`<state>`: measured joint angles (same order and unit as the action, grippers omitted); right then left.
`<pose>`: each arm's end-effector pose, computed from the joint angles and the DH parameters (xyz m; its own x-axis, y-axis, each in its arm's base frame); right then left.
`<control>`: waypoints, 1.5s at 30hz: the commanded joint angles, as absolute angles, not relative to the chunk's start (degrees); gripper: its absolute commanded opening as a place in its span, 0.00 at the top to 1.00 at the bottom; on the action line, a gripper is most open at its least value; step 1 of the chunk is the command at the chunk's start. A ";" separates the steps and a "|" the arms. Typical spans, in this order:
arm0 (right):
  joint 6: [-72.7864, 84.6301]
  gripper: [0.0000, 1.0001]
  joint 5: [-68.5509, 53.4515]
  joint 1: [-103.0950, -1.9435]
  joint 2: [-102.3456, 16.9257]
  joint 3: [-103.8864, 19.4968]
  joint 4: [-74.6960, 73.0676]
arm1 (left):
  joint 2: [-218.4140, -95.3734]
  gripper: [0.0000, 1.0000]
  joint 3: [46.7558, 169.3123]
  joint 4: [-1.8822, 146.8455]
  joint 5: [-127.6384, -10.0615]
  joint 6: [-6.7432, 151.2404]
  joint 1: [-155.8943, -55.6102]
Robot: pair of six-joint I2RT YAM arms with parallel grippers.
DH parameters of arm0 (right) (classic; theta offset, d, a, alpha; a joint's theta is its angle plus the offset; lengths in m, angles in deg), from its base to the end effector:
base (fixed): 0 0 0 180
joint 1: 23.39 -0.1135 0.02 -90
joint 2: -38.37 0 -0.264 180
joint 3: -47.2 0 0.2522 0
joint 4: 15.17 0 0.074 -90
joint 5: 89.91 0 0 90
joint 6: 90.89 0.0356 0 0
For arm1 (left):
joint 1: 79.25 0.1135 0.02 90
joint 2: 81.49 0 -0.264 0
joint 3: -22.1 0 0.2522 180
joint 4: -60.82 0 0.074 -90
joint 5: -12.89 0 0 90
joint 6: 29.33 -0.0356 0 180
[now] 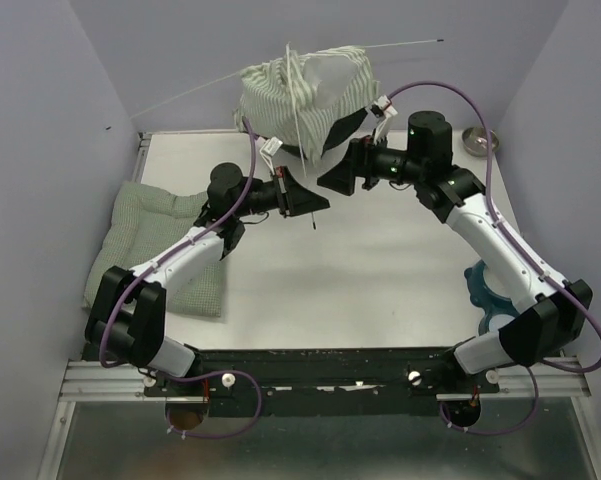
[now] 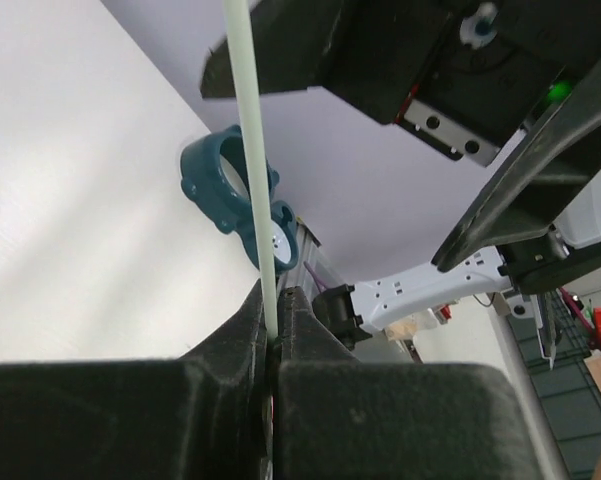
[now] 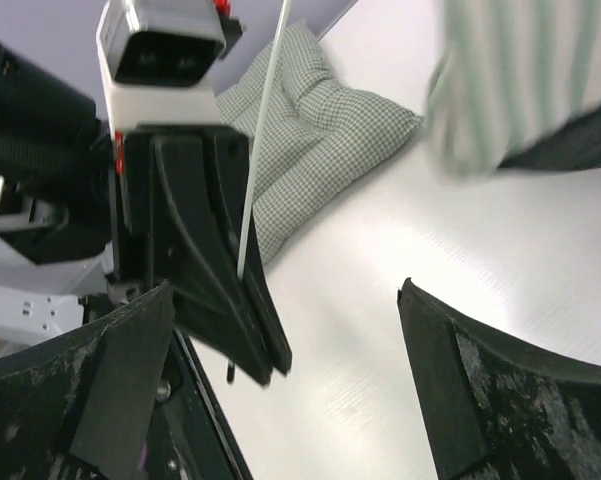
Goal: Set up the pet tent
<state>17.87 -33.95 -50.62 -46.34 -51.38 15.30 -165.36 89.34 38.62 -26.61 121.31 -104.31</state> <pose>0.2929 0.1732 0.4073 -0.5159 0.0342 -0.8560 -0.7290 0.5073 0.4596 0.2870 -0.1645 0.3132 -0.7980 -0.2388 -0.5533 0.5498 0.0872 -0.8307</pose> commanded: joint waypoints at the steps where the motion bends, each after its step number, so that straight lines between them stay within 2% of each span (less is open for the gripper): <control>1: 11.51 0.00 -41.92 -48.27 -43.11 -48.48 17.22 | -167.18 1.00 92.46 36.00 -29.56 119.82 -102.72; 4: 10.80 0.00 -35.89 -46.95 -39.16 -42.88 14.34 | -167.80 1.00 94.04 37.57 -28.86 118.25 -102.37; 9: 8.08 0.03 -30.24 -45.37 -36.33 -31.35 -0.50 | -168.67 1.00 95.71 40.21 -27.81 115.87 -101.32; 13: 6.40 0.07 -30.05 -45.10 -41.42 -31.60 -10.34 | -169.20 1.00 97.74 42.59 -26.31 112.97 -100.87; 21: 9.13 0.07 -30.76 -45.45 -54.95 -36.97 -38.72 | -169.73 1.00 99.06 44.09 -24.99 111.29 -100.79; 24: 5.01 0.04 -29.88 -46.77 -60.04 -35.91 -52.70 | -169.99 1.00 99.23 43.82 -24.38 111.64 -100.79; 27: 0.88 0.04 -29.44 -48.00 -64.71 -37.48 -60.54 | -170.26 1.00 99.32 43.82 -24.20 111.65 -100.79; 33: -3.69 0.03 -31.20 -50.46 -69.29 -41.80 -64.68 | -170.43 1.00 99.76 44.17 -23.59 111.73 -100.52; 37: -6.69 0.03 -27.35 -52.66 -71.57 -43.72 -66.18 | -170.69 1.00 99.94 44.35 -23.32 111.73 -100.17; 45: -10.12 0.12 -20.13 -53.80 -77.11 -51.10 -61.27 | -170.96 1.00 100.38 44.35 -22.88 112.17 -99.56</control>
